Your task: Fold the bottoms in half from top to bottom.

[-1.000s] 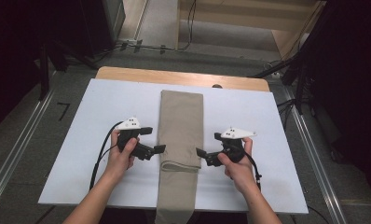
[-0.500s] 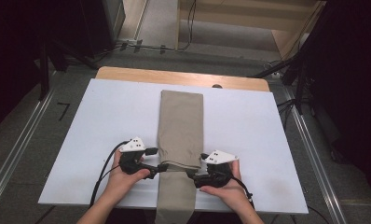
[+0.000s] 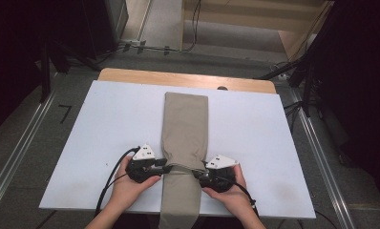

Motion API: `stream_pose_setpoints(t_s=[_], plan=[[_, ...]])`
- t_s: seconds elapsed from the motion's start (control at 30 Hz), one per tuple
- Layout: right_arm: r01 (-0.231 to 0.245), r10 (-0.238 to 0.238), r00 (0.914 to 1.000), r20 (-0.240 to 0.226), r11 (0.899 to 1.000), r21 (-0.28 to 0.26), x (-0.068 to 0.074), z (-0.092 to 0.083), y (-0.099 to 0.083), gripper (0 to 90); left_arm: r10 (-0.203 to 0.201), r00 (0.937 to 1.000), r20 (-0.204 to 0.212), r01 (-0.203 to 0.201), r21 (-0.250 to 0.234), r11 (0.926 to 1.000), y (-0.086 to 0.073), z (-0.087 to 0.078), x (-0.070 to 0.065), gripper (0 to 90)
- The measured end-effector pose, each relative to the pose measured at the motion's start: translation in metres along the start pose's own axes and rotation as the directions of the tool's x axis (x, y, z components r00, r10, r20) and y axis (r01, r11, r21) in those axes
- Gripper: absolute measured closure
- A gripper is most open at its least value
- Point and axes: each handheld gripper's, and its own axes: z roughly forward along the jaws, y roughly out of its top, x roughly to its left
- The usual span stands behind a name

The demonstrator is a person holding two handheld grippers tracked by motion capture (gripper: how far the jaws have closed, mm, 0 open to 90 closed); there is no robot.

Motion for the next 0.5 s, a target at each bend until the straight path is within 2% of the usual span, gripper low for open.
stream_pose_setpoints(t_s=[0.27,0.37,0.5], plan=[[0.021,-0.020,0.9994,0.027,1.000,-0.011,0.0044,-0.0010,-0.0008,63.4,0.008,1.0000,-0.002,-0.008,-0.011,0.9999,-0.0002,0.0000,-0.0016,82.9],[0.034,-0.033,0.9988,0.036,0.999,-0.020,0.0050,-0.0015,-0.0011,68.7,0.019,0.9998,-0.006,-0.019,-0.012,0.9997,0.0001,0.0004,-0.0029,84.9],[0.023,-0.023,0.9994,0.028,0.999,-0.030,0.0046,-0.0025,-0.0014,72.0,0.019,0.9998,0.006,-0.019,-0.025,0.9995,0.0005,-0.0004,-0.0036,85.5]])
